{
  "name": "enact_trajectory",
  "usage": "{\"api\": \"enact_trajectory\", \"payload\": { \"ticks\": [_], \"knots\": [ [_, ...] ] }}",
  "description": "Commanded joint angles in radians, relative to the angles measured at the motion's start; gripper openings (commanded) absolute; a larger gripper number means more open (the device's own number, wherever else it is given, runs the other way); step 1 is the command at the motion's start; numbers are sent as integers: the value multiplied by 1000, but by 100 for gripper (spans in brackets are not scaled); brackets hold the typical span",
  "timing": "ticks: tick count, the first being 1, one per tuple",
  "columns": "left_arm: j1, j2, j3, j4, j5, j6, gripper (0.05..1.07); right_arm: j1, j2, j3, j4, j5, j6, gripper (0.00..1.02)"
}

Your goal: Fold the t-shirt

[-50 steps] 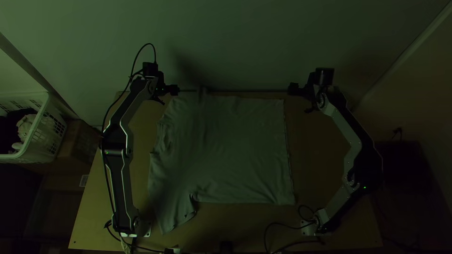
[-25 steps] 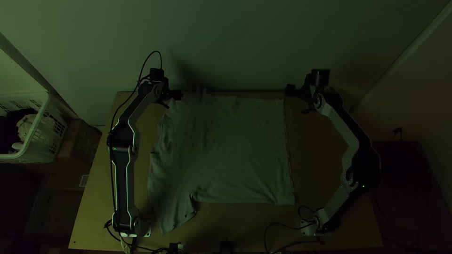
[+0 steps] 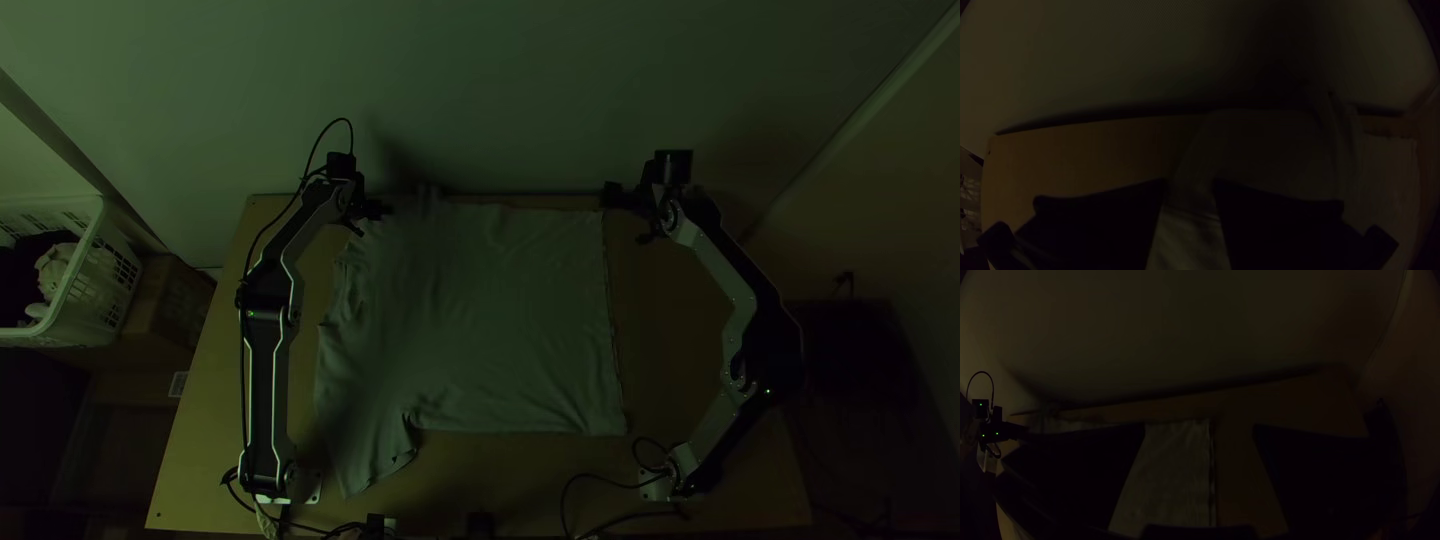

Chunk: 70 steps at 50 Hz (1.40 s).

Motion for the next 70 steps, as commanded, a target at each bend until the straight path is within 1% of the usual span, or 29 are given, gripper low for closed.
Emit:
{"api": "enact_trajectory", "payload": {
  "ticks": [1, 7, 11, 17, 33, 36, 38, 42, 49, 53, 55, 61, 62, 63, 67, 70],
  "knots": [
    [-12, 25, 21, -4, -5, 12, 8, -6, 59, -10, -10, 6, 22, 98],
    [-17, 11, 21, -6, -4, 5, 8, -4, 98, 4, -19, 5, 22, 98],
    [-18, -6, 16, -12, -1, 3, 8, -1, 129, 34, -49, 5, 42, 98],
    [-20, -26, 16, -26, 1, -8, 8, -1, 190, 93, -102, 5, 51, 98],
    [-21, -71, -13, -56, 10, -12, 8, 6, 345, 248, -115, 5, 59, 98],
    [-20, -74, -21, -56, 10, -17, 8, 9, 376, 286, -119, 5, 71, 98],
    [-18, -75, -25, -58, 10, -18, 8, 11, 396, 312, -122, 5, 72, 95],
    [-17, -80, -33, -58, 10, -18, 8, 22, 442, 366, -138, 5, 72, 95],
    [-15, -83, -31, -56, 10, -18, 8, 28, 529, 495, -219, 5, 72, 95],
    [-14, -81, -30, -55, 10, -18, 8, 31, 563, 535, -251, 5, 72, 86],
    [-14, -81, -28, -53, 10, -18, 8, 34, 572, 538, -256, 5, 72, 84],
    [-6, -87, -25, -50, 10, -17, 8, 38, 594, 538, -263, 5, 79, 83],
    [-5, -87, -25, -50, 10, -15, 8, 42, 595, 538, -266, 6, 80, 81],
    [-3, -87, -25, -50, 10, -15, 8, 42, 597, 539, -266, 6, 82, 76],
    [3, -86, -25, -50, 10, -12, 8, 43, 611, 547, -268, 5, 79, 47],
    [6, -86, -30, -50, 10, -14, 8, 48, 621, 553, -268, 6, 72, 28]
  ]
}}
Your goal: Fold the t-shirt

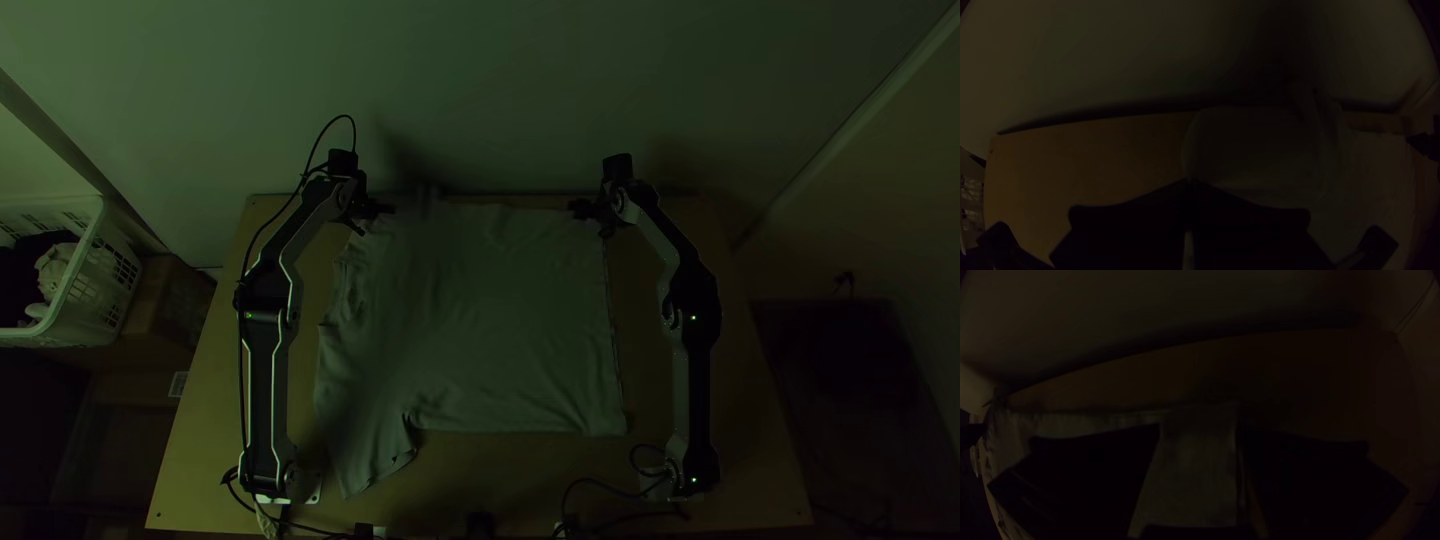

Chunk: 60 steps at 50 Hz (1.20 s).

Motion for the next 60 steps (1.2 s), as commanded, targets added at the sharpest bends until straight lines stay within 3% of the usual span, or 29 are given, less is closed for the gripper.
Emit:
{"api": "enact_trajectory", "payload": {
  "ticks": [1, 5, 8, 20, 60],
  "knots": [
    [16, -50, -21, -8, 2, -10, 8, 13, 61, 26, -15, -2, 18, 23],
    [16, -50, -29, -11, 2, -13, 8, 12, 68, 46, -15, 0, 14, 2],
    [16, -52, -34, -14, 2, -14, 8, 6, 67, 55, -15, 6, 14, 3],
    [16, -79, -34, -13, 2, -20, 8, 1, 39, 83, 12, 158, -8, 3],
    [71, -217, -281, 95, 22, -72, 8, -16, -80, -54, -3, 176, -12, 3]
  ]
}}
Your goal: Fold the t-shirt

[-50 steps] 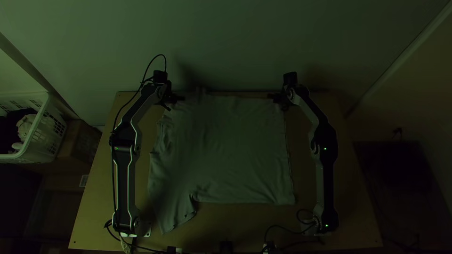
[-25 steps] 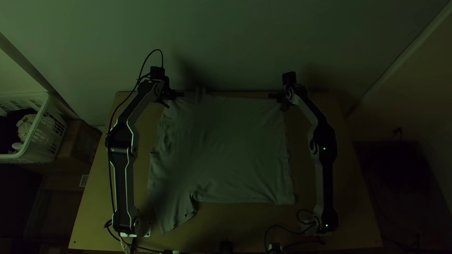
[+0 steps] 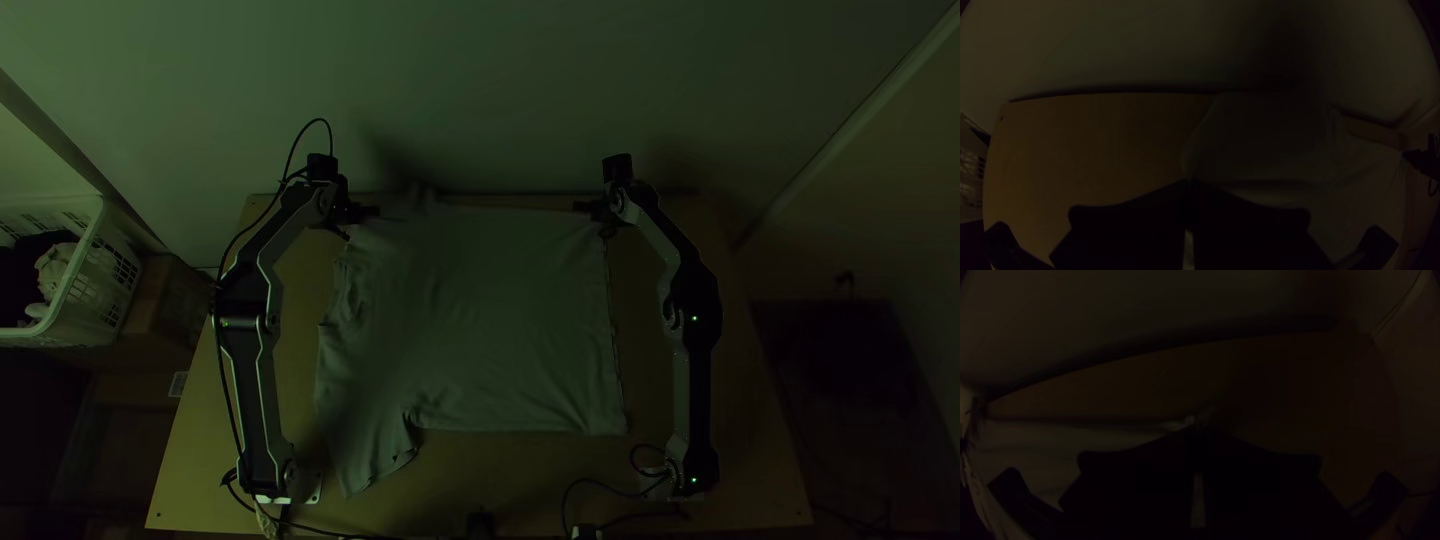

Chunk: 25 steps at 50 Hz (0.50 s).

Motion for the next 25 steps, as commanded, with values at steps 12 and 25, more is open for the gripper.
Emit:
{"api": "enact_trajectory", "payload": {
  "ticks": [12, 25],
  "knots": [
    [-12, -168, -172, 63, -9, -27, 8, 2, -154, -119, -2, 33, -10, 3],
    [-12, -228, -242, 62, -9, -33, 8, 5, -249, -232, 15, 33, -24, 3]
  ]
}}
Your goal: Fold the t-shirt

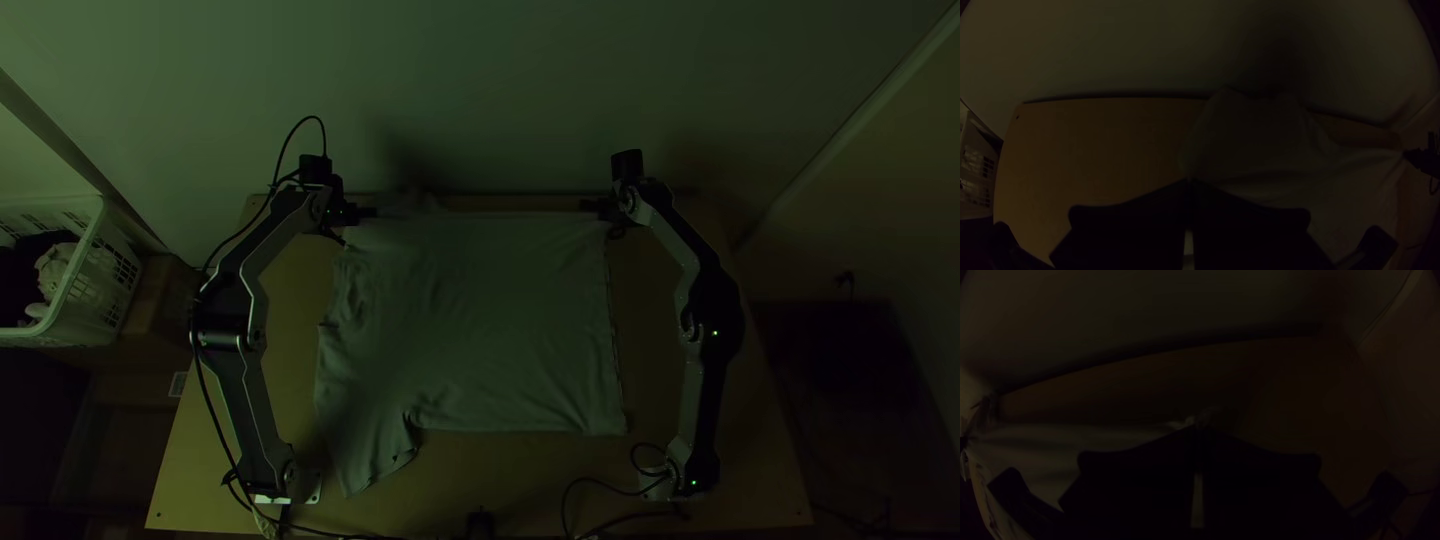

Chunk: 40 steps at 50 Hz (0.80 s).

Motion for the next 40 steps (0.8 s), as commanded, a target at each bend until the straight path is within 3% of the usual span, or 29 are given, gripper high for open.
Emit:
{"api": "enact_trajectory", "payload": {
  "ticks": [1, 40],
  "knots": [
    [4, -55, -59, 1, -9, -21, 8, -3, -67, -65, 10, 27, -16, 3],
    [33, -342, -427, 66, -9, 14, 8, 51, -327, -460, 87, 39, -10, 3]
  ]
}}
